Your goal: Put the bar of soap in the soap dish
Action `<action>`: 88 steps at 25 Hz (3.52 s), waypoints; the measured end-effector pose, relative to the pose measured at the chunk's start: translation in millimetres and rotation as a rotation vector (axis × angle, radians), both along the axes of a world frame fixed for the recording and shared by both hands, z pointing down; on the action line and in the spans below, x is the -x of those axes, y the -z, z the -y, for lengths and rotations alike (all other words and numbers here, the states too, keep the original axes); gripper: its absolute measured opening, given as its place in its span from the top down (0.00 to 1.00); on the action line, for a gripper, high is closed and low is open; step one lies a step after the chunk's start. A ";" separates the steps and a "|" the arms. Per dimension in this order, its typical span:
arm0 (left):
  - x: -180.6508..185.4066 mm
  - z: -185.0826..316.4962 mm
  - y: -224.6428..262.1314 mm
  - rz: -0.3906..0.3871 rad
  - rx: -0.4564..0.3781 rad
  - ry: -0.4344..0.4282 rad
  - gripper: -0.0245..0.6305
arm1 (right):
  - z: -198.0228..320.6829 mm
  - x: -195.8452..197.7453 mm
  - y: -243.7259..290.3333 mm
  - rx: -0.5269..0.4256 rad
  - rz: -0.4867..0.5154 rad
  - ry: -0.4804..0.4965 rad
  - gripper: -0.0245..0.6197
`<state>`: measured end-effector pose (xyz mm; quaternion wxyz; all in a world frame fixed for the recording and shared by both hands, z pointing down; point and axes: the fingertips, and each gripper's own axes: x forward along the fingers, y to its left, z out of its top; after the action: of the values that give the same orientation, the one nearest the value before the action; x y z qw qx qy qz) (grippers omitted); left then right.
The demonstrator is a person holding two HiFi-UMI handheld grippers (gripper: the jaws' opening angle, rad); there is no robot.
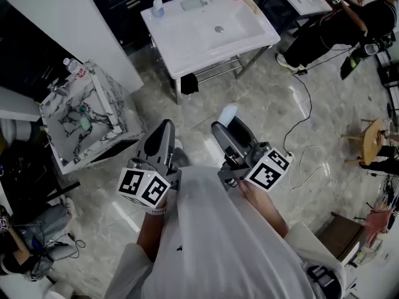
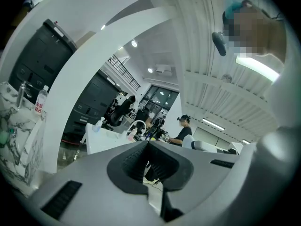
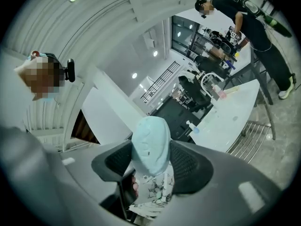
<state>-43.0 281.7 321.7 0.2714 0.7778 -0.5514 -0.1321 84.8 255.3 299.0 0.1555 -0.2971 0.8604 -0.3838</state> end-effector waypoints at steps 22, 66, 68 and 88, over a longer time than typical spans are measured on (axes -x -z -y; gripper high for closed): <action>83.0 41.3 -21.5 -0.036 0.039 -0.058 0.95 | 41.7 61.0 -18.4 0.044 0.015 -0.093 0.55; 52.1 331.1 -1.6 0.065 0.061 -0.002 0.95 | 365.3 43.3 -15.8 0.015 0.138 -0.013 0.55; 42.8 346.3 -5.6 0.067 0.072 -0.008 0.95 | 378.8 35.5 -17.0 0.003 0.142 -0.006 0.55; 23.5 425.3 -19.7 0.055 0.091 -0.052 0.95 | 455.9 28.9 -42.7 0.043 0.079 -0.014 0.55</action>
<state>-66.4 -143.6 341.4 0.2948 0.7820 -0.5435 -0.0784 55.9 -200.6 341.7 0.1858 -0.2911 0.8430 -0.4124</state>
